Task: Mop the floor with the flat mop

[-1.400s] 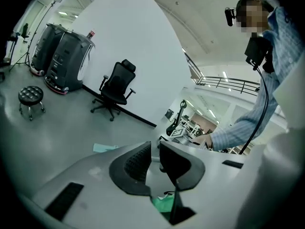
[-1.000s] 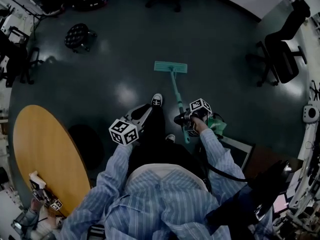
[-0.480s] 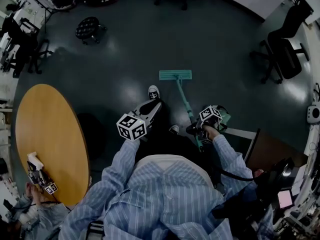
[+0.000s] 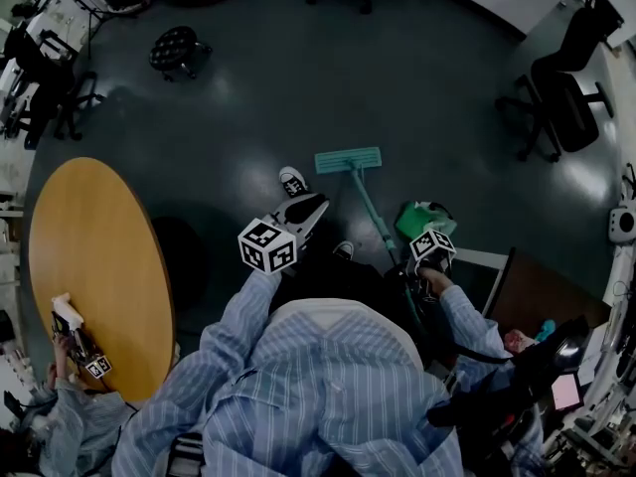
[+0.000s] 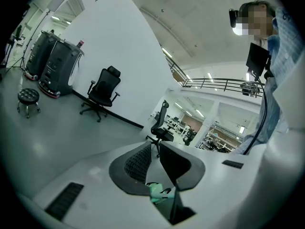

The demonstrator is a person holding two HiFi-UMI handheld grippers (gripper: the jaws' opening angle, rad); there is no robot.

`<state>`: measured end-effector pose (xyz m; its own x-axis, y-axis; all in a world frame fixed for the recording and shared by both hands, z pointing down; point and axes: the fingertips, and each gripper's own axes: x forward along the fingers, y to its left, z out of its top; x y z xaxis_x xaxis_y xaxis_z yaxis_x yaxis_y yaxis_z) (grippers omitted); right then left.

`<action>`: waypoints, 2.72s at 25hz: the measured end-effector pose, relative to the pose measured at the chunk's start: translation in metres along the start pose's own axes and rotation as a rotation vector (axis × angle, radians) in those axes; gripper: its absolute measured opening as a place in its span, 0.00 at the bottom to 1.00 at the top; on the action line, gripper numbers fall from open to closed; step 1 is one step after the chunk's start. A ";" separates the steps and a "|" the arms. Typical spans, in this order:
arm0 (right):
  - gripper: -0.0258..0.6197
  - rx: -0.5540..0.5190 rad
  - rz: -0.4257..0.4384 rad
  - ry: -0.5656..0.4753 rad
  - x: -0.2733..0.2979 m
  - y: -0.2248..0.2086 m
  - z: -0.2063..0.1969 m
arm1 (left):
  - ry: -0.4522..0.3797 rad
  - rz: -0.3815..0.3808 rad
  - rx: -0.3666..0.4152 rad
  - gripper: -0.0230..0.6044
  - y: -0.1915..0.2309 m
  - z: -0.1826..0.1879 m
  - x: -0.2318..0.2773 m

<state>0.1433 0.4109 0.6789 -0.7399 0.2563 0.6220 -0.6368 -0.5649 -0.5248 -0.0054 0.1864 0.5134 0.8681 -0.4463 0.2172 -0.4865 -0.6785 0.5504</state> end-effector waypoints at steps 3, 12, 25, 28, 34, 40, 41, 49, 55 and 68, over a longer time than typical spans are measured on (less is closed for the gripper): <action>0.09 0.006 0.000 0.012 -0.007 -0.005 -0.007 | 0.005 0.003 -0.003 0.13 0.002 0.001 0.001; 0.09 -0.018 -0.017 0.047 -0.011 -0.008 -0.009 | 0.024 0.002 -0.004 0.13 0.009 0.006 0.015; 0.09 -0.013 0.014 0.028 -0.024 0.009 0.031 | 0.037 0.010 -0.007 0.13 0.021 0.015 0.032; 0.09 -0.029 -0.005 0.028 -0.028 0.020 0.048 | 0.035 0.020 -0.014 0.13 0.028 0.020 0.035; 0.09 -0.043 -0.025 0.028 -0.037 0.048 0.091 | 0.033 0.046 -0.032 0.13 0.057 0.035 0.042; 0.09 -0.046 -0.030 0.027 -0.049 0.084 0.145 | 0.032 0.063 -0.049 0.13 0.099 0.060 0.062; 0.09 -0.049 -0.035 0.028 -0.052 0.091 0.154 | 0.031 0.064 -0.051 0.13 0.106 0.066 0.067; 0.09 -0.068 -0.054 0.043 -0.069 0.156 0.236 | 0.032 0.097 -0.073 0.13 0.182 0.113 0.093; 0.09 -0.082 -0.077 0.052 -0.078 0.211 0.312 | 0.016 0.120 -0.093 0.13 0.244 0.151 0.109; 0.09 -0.116 -0.104 -0.029 -0.095 0.354 0.530 | 0.057 0.158 -0.134 0.13 0.355 0.181 0.143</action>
<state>0.1032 -0.2289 0.7427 -0.6635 0.2851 0.6917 -0.7314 -0.4417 -0.5195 -0.0715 -0.2238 0.5937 0.7884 -0.5045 0.3521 -0.6026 -0.5177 0.6074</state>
